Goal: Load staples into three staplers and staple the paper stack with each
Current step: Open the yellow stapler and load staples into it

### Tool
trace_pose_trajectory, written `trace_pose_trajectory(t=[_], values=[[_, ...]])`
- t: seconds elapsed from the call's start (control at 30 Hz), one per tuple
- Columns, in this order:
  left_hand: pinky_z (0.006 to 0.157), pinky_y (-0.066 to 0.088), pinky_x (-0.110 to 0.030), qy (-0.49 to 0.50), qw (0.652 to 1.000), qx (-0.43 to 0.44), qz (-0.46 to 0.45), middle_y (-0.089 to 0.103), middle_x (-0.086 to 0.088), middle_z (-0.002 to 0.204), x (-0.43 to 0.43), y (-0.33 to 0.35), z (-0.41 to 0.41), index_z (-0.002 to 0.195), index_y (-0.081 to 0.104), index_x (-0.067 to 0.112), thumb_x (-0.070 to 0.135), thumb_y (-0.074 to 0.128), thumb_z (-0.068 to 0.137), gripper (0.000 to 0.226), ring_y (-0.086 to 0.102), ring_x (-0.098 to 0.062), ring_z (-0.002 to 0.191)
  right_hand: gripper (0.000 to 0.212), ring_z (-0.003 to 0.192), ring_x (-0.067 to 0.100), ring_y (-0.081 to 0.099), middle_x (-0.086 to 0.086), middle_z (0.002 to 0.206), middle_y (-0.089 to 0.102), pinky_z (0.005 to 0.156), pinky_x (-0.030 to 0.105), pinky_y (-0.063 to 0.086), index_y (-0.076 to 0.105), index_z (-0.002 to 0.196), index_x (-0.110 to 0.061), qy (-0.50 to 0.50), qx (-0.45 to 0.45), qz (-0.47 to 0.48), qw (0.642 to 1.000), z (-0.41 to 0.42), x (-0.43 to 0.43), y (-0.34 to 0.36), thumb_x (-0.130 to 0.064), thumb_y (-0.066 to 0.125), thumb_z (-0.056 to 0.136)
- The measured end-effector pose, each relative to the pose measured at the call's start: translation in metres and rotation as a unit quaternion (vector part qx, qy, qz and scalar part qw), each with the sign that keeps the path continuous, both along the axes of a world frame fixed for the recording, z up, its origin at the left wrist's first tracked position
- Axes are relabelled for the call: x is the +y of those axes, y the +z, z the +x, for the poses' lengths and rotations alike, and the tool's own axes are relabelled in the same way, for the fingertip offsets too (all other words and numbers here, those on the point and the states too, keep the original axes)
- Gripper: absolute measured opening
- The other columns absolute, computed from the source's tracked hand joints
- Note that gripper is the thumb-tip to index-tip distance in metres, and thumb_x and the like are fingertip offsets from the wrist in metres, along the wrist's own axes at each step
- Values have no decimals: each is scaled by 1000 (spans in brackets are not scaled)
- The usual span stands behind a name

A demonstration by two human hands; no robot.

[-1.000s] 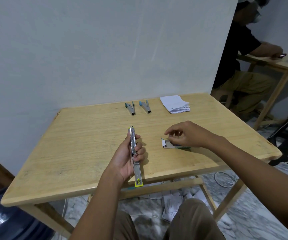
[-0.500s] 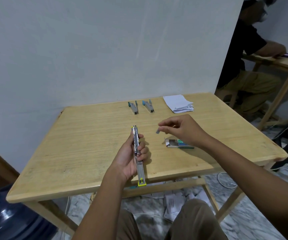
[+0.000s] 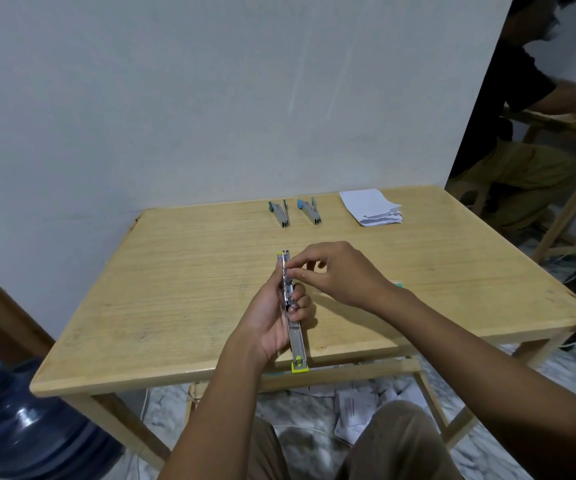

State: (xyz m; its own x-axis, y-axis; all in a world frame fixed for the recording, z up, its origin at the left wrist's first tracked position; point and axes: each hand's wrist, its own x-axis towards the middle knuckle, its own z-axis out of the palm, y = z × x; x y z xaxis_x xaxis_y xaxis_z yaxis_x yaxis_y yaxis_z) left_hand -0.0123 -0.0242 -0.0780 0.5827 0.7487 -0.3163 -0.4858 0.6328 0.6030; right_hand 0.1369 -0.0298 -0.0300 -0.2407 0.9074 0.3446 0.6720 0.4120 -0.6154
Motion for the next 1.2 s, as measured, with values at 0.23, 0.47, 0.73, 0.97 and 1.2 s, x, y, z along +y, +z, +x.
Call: trace_pose_trajectory(t=[0.23,0.47,0.73,0.97,1.2], values=[[35,30,-19,28,999,-20,-9,36,-2,57,0,-1,2,66,54,12,55,54,92,50,35,-11,43,13,80,4,60,-18,89,71,78,36,50,77,97,-35,15,-19,-11,1000,2,3,5,-39,71,86],[33,32,-19,33,999,-22,-13,37,-2,57,-2,2,2,69,53,12,53,52,95,48,35,-11,44,15,76,-4,53,-20,92,66,70,27,42,75,101,-36,3,-80,5,997,-1,-1,12,-40,68,89],[31,30,-18,55,998,-15,-4,41,-1,54,-5,7,2,76,58,13,45,50,98,40,39,-9,42,19,84,1,54,-16,102,64,69,28,42,73,107,-36,-16,-117,17,993,-10,-4,9,-41,64,91],[34,30,-18,44,999,-21,1,42,0,55,-3,3,1,78,58,14,49,54,95,39,40,-9,45,17,81,2,57,-19,98,64,66,25,39,69,105,-40,-45,-89,27,995,-10,-7,6,-41,68,88],[38,27,-17,29,1000,-10,2,43,-1,54,-1,0,1,74,57,12,53,50,95,47,40,-10,42,12,85,3,57,-19,97,59,70,29,46,71,100,-38,9,-107,33,994,4,-13,5,-39,62,92]])
